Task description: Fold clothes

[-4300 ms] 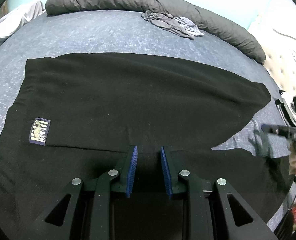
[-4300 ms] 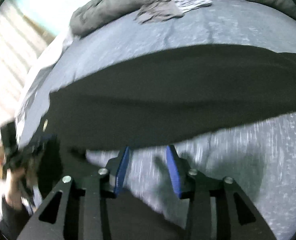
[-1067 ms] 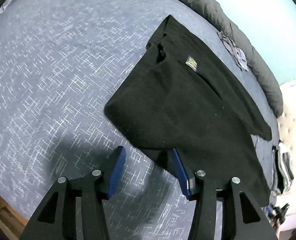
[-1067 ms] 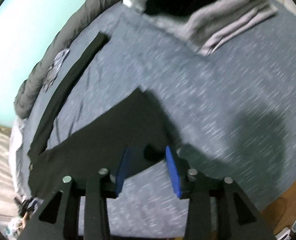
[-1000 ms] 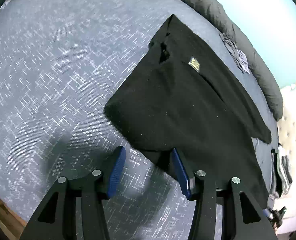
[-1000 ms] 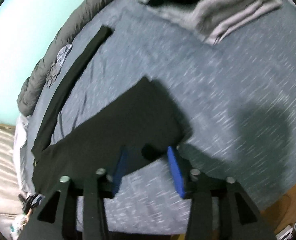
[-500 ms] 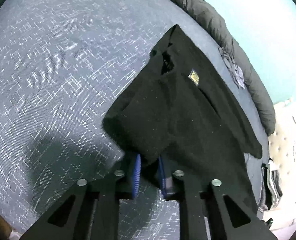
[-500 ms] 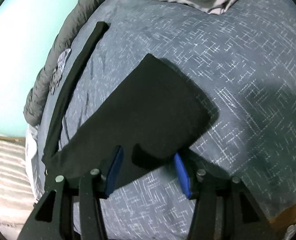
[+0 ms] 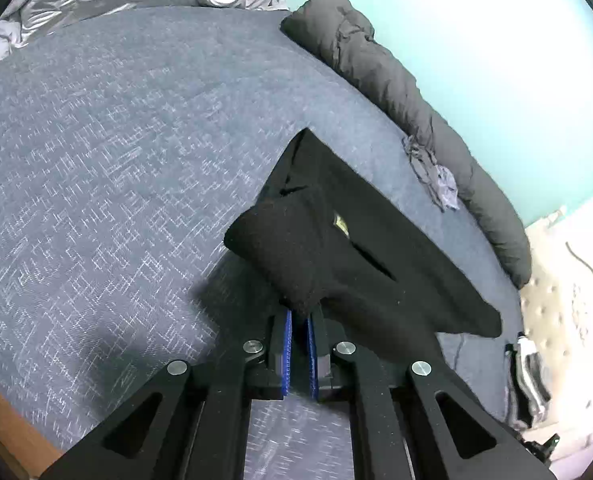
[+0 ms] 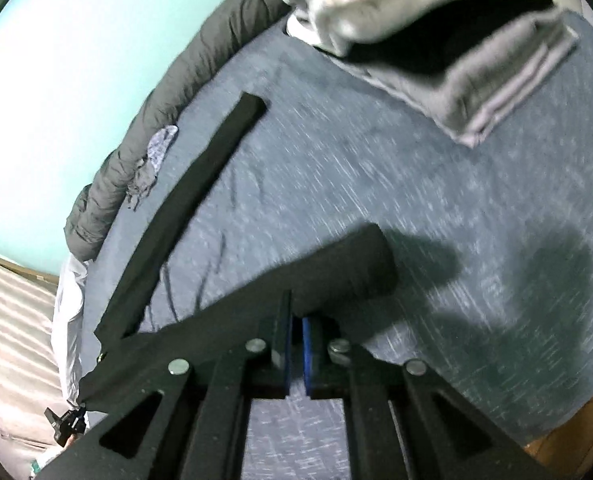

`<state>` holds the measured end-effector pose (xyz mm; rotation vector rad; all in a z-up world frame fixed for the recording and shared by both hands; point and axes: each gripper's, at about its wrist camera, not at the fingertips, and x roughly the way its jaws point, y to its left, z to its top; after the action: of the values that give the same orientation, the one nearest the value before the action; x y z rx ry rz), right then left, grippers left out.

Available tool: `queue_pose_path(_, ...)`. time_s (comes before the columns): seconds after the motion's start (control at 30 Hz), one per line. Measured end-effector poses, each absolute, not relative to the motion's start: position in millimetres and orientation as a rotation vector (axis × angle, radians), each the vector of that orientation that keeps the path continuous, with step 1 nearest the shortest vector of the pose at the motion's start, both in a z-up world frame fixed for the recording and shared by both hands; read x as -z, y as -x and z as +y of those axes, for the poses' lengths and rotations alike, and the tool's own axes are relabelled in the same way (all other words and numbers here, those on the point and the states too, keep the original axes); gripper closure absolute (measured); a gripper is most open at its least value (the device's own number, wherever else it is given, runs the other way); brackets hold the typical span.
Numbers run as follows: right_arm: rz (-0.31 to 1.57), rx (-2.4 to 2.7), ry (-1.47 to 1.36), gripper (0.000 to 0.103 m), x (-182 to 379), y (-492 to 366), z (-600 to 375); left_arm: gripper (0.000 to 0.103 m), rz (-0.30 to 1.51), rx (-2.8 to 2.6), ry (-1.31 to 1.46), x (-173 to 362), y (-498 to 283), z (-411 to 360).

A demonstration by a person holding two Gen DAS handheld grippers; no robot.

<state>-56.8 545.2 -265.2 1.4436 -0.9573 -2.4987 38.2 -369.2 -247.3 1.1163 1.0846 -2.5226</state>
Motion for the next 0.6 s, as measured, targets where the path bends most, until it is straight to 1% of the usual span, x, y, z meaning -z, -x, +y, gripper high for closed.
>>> queue_pose_path(0.1,-0.902,2.514,-1.456,0.1,254.4,62.5,541.6,0.097,1.075,2.522,-1.136,241.9,-36.2,-365.0)
queue_pose_path(0.33,-0.863,2.506,-1.465,0.1,241.2,81.5,532.4,0.097,1.06,2.52,-1.16,228.3,-20.8,-358.9)
queue_pose_path(0.6,-0.825,2.526,-1.49,0.1,213.6,124.3,525.8,0.097,1.009,2.533,-1.164,201.3,17.9,-362.1)
